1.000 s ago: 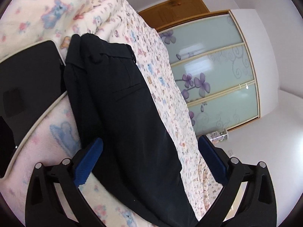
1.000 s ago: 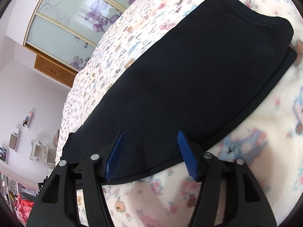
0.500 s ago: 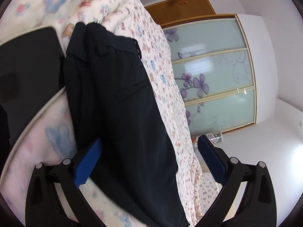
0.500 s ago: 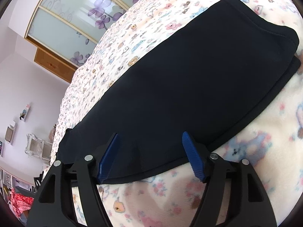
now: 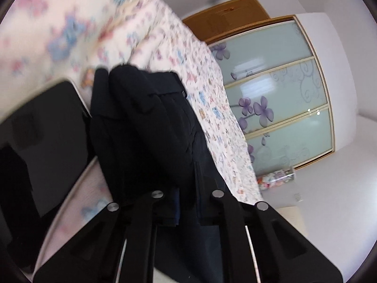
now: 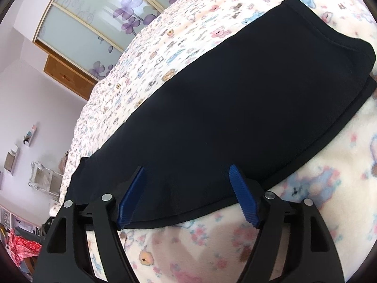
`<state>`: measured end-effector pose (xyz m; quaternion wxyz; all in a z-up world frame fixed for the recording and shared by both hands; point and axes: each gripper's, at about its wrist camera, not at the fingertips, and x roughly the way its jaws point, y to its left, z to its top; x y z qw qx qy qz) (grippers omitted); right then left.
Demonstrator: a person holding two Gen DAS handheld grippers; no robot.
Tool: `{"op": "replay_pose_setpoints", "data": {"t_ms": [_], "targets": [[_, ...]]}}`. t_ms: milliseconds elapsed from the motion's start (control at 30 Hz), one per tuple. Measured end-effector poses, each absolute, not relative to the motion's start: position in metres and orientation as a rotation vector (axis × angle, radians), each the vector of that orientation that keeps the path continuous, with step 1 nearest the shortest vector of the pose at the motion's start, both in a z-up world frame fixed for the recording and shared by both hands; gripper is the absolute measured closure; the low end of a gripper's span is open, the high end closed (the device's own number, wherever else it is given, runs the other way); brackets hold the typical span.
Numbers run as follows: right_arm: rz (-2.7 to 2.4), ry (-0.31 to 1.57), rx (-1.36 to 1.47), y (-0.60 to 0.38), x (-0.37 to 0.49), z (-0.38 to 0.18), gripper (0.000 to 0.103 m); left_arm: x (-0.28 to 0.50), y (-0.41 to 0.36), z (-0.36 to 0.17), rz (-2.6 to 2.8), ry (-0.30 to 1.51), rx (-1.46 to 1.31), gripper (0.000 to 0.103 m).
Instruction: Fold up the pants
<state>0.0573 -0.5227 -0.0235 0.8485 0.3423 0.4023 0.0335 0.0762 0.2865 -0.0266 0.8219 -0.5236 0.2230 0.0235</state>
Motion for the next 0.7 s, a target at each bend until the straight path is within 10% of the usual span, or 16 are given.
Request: {"op": "replay_pose_setpoints", "data": {"t_ms": [400,533,700], "targets": [[0.063,0.84,0.759,-0.528,0.052,-0.016,0.029,0.065,0.244,0.009,0.355,0.511,-0.669,0.082],[0.066,0.716,0.799,-0.535,0.036,0.004,0.028,0.024,0.219,0.043,0.519,0.251,-0.509,0.022],[0.3,0.663,0.795,-0.499,0.043,0.015,0.028,-0.003,0.165,0.063,0.233,0.042,-0.371,0.005]]}}
